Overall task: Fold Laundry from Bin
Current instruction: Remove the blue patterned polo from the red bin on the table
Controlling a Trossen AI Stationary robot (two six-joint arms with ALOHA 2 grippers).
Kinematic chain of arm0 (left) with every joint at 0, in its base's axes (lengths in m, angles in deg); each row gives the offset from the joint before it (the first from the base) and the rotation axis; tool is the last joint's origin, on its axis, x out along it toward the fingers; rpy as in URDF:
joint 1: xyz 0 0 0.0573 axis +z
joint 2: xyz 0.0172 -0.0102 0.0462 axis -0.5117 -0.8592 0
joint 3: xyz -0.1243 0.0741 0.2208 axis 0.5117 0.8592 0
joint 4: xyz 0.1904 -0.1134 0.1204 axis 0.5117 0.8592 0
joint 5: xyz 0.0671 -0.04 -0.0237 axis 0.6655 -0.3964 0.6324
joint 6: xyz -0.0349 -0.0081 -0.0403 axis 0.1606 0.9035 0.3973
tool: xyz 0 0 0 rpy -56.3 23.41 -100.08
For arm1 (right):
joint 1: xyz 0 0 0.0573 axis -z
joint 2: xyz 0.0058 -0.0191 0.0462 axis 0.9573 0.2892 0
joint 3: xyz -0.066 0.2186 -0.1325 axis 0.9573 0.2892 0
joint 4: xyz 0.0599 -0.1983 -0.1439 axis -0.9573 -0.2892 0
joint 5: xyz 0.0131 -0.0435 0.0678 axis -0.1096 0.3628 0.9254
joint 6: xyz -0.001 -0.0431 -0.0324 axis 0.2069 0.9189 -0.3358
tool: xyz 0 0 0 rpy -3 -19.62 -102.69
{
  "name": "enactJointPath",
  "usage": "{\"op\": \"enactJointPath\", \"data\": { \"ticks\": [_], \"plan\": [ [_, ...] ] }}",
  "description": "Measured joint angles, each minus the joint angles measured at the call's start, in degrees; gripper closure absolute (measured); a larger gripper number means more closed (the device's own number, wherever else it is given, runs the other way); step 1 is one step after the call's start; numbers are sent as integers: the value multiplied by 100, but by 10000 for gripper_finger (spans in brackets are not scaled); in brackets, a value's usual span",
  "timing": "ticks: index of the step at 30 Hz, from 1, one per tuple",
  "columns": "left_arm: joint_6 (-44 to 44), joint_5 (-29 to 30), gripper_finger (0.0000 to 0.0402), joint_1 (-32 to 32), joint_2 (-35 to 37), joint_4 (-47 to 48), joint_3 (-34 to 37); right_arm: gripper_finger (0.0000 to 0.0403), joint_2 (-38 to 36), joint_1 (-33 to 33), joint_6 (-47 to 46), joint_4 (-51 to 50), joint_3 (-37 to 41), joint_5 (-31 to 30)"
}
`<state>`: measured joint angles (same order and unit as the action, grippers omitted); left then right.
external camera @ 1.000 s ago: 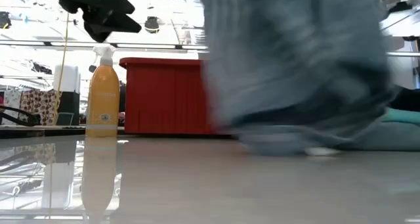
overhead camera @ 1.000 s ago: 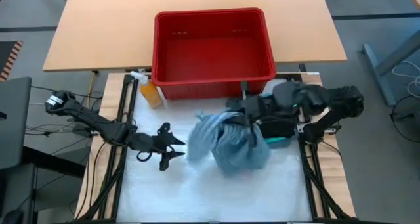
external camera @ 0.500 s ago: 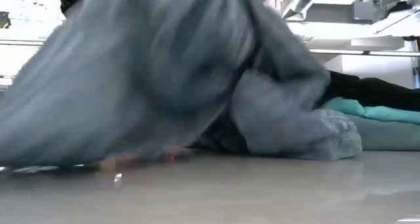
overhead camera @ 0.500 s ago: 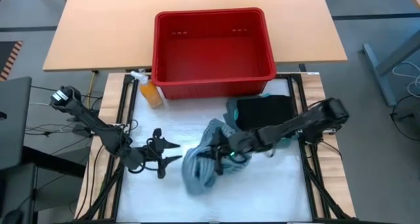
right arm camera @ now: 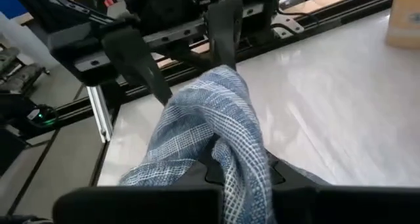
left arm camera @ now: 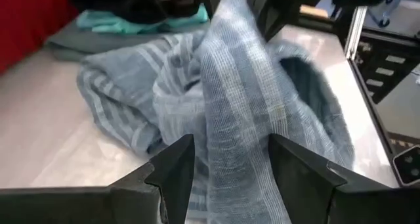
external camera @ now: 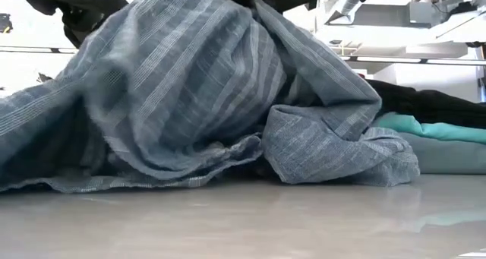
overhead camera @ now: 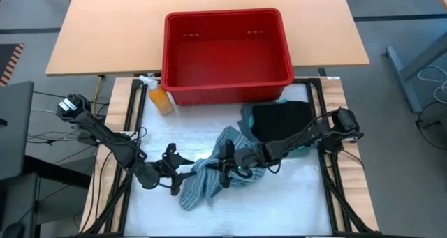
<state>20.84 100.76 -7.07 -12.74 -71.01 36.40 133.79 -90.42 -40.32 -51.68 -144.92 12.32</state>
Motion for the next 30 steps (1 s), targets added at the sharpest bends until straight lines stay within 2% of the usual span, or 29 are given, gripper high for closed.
{"op": "enactJointPath", "data": {
  "ticks": [5,13,15,18,20,22,27,30],
  "plan": [
    [343,-478,216,118,-112,-17,60,362,2,13,-2,16,0,-124],
    [808,-570,223,124,-829,-195,90,362,2,13,0,28,0,-283],
    [694,-642,243,124,-939,-361,90,361,2,13,2,10,0,-282],
    [547,-650,304,124,-1024,-522,90,351,2,13,-2,-4,0,-276],
    [449,-651,360,124,-1031,-526,90,338,2,-17,-24,-32,0,-240],
    [380,-645,388,124,-1030,-547,90,318,2,-43,-25,-87,0,-113],
    [293,-631,398,124,-1029,-548,90,246,2,-79,99,-116,0,204],
    [271,-516,399,124,-1029,-547,90,201,-113,-41,140,-485,-1,315]
  ]
}}
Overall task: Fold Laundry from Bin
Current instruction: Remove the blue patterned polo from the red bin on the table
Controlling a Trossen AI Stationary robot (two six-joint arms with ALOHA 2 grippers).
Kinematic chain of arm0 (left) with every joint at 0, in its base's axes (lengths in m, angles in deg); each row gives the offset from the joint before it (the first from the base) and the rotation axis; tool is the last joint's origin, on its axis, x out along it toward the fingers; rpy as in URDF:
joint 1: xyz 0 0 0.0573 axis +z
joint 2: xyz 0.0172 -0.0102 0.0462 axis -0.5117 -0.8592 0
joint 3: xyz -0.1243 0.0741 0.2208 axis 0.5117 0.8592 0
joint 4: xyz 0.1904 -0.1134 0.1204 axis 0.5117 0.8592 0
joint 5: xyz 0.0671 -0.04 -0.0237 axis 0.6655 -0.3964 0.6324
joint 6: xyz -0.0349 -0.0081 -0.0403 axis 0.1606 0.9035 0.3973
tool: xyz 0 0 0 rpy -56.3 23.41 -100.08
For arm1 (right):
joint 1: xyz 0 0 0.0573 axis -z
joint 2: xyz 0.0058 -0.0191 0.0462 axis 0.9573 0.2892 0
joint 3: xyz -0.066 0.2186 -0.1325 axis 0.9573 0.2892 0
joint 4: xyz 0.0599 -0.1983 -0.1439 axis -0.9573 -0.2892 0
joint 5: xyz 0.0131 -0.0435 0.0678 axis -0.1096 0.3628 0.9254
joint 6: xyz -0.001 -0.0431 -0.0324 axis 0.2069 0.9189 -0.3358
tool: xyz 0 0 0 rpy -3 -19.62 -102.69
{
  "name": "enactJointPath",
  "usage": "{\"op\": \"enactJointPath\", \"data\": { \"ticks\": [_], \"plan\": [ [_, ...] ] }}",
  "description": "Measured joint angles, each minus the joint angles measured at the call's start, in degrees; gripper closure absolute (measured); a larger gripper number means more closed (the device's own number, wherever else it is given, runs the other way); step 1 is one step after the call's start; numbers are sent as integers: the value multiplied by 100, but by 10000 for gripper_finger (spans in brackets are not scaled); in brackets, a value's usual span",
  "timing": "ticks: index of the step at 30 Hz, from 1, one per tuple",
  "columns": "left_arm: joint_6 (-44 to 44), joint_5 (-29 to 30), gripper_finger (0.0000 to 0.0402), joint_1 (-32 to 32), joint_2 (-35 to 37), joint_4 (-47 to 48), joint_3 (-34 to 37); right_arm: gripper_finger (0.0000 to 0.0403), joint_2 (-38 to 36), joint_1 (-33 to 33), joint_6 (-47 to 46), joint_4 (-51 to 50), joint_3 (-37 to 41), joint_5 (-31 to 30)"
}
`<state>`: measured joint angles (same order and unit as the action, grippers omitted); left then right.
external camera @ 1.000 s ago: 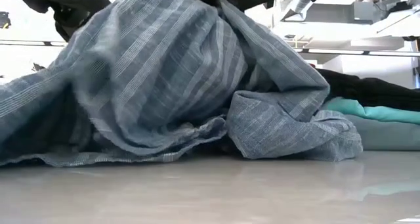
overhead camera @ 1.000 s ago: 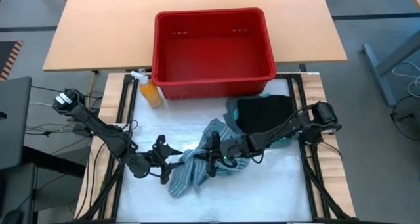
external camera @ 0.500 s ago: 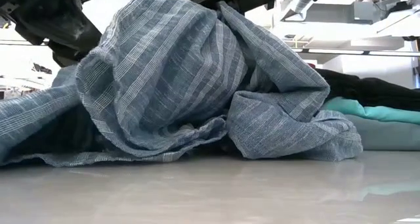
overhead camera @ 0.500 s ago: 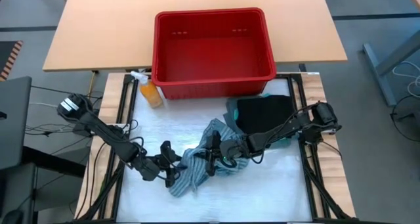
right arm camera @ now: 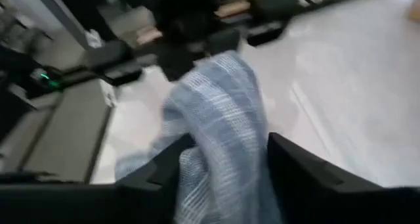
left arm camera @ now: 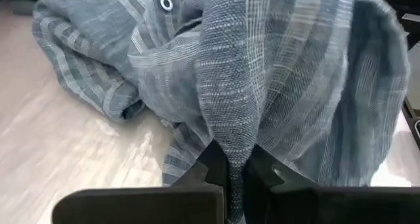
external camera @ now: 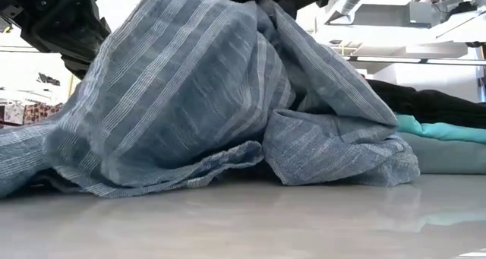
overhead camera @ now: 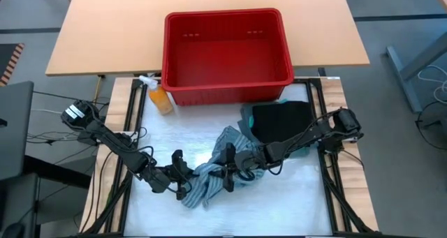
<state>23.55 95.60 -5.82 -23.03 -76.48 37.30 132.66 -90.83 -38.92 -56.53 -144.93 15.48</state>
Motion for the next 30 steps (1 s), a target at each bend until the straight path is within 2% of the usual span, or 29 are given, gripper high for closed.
{"op": "enactJointPath", "data": {
  "ticks": [4,8,11,17,20,25,30],
  "plan": [
    [-34,15,400,0,0,58,0,162,-380,106,-17,-1156,-164,24],
    [-13,40,401,0,0,184,2,155,-782,184,-31,-2037,-305,18],
    [-6,168,401,0,0,348,2,157,-993,160,-51,-2171,-357,4],
    [332,540,401,86,0,993,2,160,-1047,-326,175,-2027,-625,-17],
    [370,522,401,166,0,1064,2,162,-839,-726,502,-1473,-710,-23],
    [166,436,401,284,2,1022,2,163,-29,-1288,1293,1,-800,-214],
    [151,135,401,442,2,1029,2,163,995,-1280,1368,176,-1080,-290]
  ]
}}
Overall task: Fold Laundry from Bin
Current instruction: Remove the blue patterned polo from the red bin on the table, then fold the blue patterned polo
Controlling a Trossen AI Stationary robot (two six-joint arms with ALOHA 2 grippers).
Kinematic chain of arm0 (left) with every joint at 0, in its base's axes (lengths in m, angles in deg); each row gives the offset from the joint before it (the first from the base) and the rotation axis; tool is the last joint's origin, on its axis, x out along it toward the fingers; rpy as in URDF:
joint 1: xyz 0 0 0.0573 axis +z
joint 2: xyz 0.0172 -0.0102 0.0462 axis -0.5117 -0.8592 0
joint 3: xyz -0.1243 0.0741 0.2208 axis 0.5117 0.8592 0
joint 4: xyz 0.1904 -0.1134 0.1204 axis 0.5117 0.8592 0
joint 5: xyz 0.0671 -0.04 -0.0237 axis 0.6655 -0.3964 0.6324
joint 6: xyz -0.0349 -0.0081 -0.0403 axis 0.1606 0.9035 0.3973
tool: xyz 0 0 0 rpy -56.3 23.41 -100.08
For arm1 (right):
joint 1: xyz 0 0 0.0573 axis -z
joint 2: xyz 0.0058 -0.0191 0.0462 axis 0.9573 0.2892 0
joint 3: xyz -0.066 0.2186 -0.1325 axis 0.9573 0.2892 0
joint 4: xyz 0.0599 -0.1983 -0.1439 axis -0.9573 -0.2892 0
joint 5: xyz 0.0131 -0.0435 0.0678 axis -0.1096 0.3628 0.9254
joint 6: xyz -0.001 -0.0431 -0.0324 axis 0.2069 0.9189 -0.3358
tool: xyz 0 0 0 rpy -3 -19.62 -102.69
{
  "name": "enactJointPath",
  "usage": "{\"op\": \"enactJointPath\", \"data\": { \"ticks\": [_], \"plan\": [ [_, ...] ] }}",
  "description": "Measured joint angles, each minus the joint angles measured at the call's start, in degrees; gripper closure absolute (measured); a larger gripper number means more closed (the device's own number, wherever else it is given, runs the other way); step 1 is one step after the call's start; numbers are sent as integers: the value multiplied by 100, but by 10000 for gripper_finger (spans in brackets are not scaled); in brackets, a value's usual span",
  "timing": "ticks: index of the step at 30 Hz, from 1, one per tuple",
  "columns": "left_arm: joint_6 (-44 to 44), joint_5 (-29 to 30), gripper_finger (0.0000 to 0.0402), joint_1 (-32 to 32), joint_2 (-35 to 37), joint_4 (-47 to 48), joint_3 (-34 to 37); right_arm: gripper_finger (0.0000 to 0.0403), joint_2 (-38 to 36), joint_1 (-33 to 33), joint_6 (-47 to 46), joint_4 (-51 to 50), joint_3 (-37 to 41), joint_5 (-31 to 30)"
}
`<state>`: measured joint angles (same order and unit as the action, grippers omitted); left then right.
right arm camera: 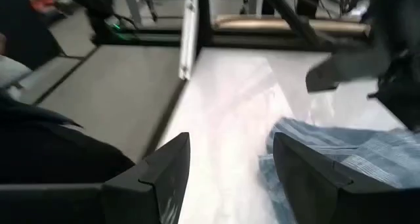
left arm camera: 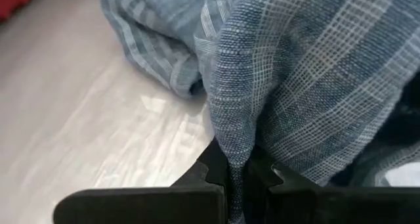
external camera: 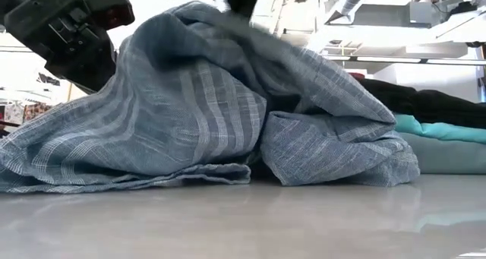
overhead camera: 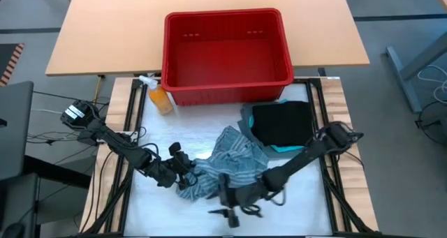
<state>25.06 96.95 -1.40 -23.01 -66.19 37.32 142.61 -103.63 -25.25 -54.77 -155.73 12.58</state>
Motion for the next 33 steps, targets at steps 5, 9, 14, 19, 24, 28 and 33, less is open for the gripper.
{"op": "enactJointPath", "data": {
  "ticks": [5,9,14,19,24,28,33],
  "plan": [
    [-31,-206,401,43,0,35,0,163,829,190,139,-311,-665,145],
    [-58,-205,401,43,0,120,-2,163,1478,261,554,-927,-1439,327],
    [233,-209,401,52,2,430,-2,163,2319,321,934,-1777,-2545,304],
    [416,-364,401,48,2,649,-2,163,2756,411,820,-2977,-3519,-181],
    [456,-459,401,30,2,824,-3,163,2706,425,812,-3706,-3731,-1120],
    [457,-451,401,30,2,866,-4,163,2663,439,777,-3681,-3728,-1148],
    [457,-438,401,30,2,897,-4,163,2744,559,366,-3608,-3693,-760]
  ]
}}
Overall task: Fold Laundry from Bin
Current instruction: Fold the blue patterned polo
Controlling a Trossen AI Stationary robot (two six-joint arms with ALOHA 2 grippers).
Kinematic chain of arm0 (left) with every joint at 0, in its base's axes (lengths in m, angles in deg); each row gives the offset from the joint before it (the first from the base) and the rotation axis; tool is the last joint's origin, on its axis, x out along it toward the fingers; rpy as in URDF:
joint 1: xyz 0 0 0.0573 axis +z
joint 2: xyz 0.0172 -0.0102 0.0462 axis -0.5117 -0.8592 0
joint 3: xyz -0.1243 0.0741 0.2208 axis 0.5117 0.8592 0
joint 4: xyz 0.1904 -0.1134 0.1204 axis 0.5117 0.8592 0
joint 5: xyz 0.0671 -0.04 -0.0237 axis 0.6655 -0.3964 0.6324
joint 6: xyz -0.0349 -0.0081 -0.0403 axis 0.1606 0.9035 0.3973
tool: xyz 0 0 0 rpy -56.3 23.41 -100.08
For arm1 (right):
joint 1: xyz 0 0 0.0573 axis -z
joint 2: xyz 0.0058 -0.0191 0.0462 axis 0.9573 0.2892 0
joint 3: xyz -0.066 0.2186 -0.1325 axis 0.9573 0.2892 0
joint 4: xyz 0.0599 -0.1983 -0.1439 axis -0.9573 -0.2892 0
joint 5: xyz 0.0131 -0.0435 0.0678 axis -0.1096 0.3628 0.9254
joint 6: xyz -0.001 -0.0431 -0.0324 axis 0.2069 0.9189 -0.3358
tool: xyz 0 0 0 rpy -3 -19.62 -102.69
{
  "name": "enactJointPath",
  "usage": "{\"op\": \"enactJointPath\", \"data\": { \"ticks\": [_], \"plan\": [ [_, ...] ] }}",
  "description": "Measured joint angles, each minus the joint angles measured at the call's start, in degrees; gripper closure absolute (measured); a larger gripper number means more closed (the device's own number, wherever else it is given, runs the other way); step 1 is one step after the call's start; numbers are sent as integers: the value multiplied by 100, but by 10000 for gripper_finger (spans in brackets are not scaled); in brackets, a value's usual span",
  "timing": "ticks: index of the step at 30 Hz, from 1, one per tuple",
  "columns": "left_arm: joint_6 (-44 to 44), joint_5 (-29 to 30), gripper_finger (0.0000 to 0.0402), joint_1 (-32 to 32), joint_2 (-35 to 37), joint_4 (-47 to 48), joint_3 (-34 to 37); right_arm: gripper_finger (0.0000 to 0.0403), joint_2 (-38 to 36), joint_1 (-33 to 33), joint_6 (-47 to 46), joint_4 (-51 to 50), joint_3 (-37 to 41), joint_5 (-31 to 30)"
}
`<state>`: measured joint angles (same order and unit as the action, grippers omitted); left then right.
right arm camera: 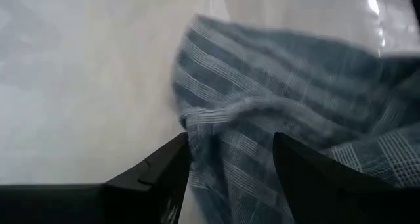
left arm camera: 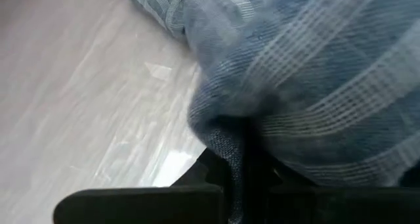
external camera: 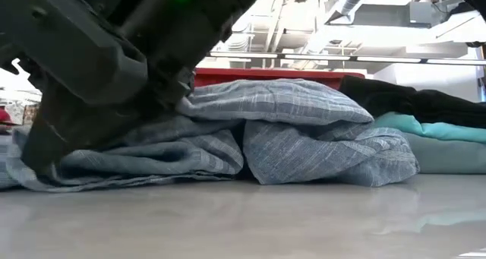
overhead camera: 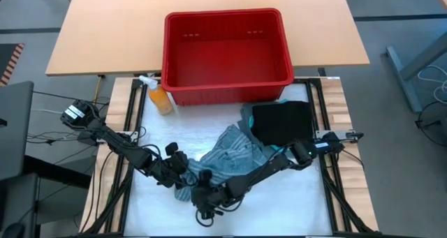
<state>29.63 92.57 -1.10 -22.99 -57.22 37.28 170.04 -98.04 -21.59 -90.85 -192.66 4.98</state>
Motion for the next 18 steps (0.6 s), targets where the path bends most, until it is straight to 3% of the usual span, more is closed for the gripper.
{"op": "enactJointPath", "data": {
  "ticks": [6,10,14,18],
  "plan": [
    [-5,12,401,0,0,34,0,167,93,62,-88,276,6,187],
    [-35,20,401,0,0,33,0,190,148,62,-204,695,3,304],
    [-37,21,401,0,0,32,0,246,206,91,-267,819,9,304],
    [-15,20,401,-7,0,45,0,335,227,143,-423,825,9,302]
  ]
}}
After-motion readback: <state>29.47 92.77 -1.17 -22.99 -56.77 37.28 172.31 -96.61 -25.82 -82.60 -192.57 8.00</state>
